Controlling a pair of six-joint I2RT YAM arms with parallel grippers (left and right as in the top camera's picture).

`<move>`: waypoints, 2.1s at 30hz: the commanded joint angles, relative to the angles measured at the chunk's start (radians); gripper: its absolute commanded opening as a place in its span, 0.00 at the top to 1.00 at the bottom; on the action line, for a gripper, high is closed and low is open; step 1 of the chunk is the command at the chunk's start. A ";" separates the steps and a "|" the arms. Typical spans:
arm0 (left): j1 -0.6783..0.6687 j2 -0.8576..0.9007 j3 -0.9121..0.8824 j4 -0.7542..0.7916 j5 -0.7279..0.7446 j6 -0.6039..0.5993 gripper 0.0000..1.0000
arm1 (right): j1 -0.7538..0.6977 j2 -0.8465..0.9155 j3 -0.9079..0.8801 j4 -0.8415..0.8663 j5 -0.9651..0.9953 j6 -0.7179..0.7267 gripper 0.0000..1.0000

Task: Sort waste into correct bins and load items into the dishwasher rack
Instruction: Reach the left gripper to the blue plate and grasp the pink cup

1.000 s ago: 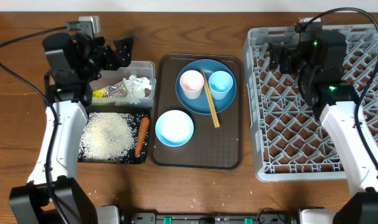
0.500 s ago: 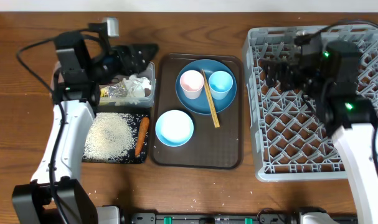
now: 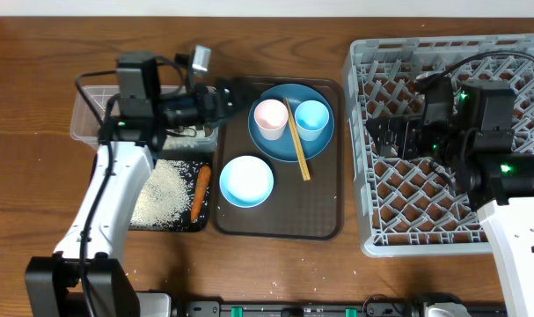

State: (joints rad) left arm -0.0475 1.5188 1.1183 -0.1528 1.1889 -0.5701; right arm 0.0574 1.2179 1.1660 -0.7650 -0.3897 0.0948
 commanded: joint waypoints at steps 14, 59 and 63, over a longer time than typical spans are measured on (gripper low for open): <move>-0.165 0.003 0.015 -0.126 -0.468 0.095 0.02 | -0.017 -0.008 0.012 -0.109 -0.036 0.010 0.01; -0.335 0.225 0.015 0.047 -1.076 -0.012 0.38 | -0.017 -0.008 0.012 -0.107 0.000 0.009 0.01; -0.336 0.272 0.015 0.047 -1.078 -0.011 0.38 | -0.017 -0.008 0.012 -0.107 0.000 0.009 0.01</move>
State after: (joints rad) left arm -0.3836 1.7641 1.1191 -0.1074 0.1314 -0.5751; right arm 0.0574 1.2179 1.1660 -0.8711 -0.3889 0.0990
